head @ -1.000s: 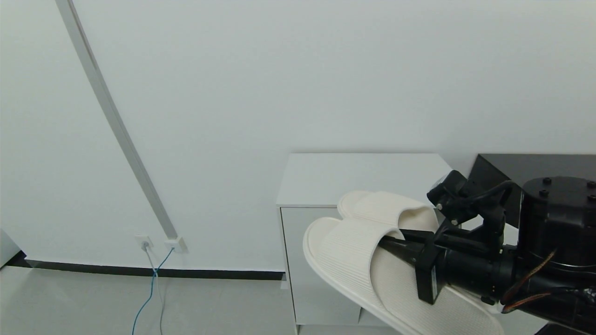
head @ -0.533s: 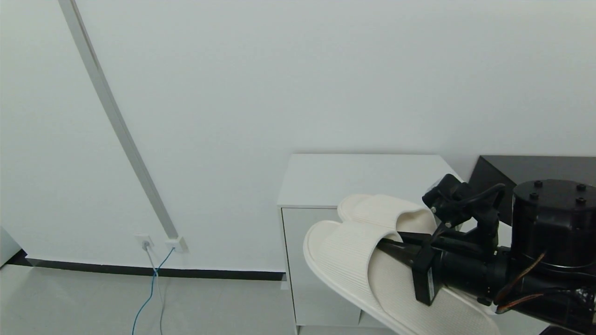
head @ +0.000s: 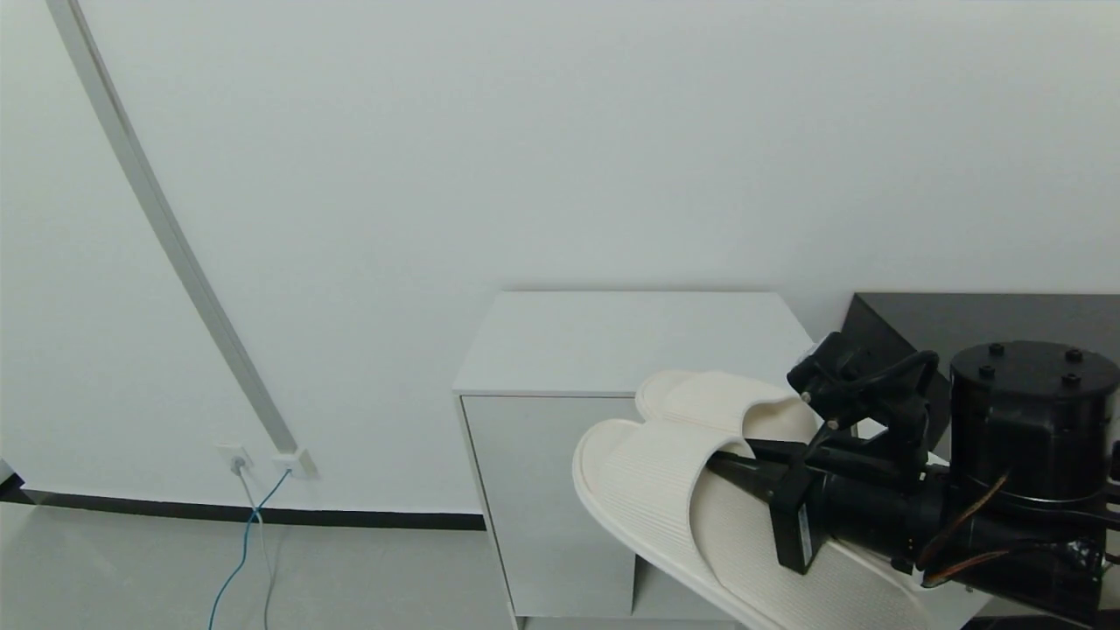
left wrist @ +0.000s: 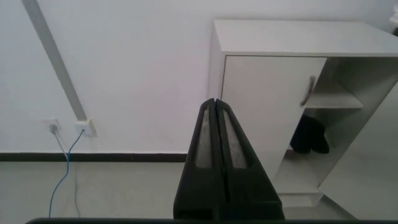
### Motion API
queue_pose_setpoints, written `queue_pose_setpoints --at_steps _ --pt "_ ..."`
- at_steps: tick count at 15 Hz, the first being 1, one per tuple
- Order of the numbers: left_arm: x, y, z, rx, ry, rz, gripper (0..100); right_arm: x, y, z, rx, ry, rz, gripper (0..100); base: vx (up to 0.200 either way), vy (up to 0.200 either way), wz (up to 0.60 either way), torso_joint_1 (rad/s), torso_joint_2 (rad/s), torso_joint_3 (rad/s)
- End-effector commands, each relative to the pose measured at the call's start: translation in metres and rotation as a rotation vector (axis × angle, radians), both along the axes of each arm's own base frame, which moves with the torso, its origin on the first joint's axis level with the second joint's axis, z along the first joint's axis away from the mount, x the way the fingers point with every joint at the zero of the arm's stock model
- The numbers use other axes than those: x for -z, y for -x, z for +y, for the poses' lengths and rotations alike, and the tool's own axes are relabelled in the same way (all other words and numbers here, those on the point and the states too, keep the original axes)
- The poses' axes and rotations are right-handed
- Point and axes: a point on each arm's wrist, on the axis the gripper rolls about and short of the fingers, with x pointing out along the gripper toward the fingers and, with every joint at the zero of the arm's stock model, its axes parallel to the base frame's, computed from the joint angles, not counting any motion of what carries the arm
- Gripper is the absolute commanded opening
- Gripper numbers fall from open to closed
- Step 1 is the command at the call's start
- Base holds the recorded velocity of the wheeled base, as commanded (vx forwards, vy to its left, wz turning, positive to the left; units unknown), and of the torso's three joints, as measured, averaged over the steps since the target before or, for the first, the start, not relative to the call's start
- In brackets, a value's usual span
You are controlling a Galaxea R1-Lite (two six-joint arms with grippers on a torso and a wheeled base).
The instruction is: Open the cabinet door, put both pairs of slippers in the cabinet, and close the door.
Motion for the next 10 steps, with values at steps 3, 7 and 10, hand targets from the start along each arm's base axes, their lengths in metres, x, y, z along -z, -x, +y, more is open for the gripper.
queue_pose_setpoints --at_steps 3,7,10 --pt "0.0001 -0.0001 0.0 -0.001 0.0 0.002 0 0.0016 0.0001 -0.0001 0.003 0.005 0.003 0 0.0 0.0 0.0 0.0 0.0 0.0" --pt "0.0001 -0.0001 0.0 0.0 0.0 0.002 0 0.0038 0.0009 -0.0009 0.0 0.013 0.007 0 0.0 0.0 0.0 0.0 0.0 0.0" --pt "0.0001 -0.0001 0.0 0.0 0.0 0.002 0 0.0047 0.0015 -0.0014 -0.001 0.017 0.007 0 0.0 0.0 0.0 0.0 0.0 0.0"
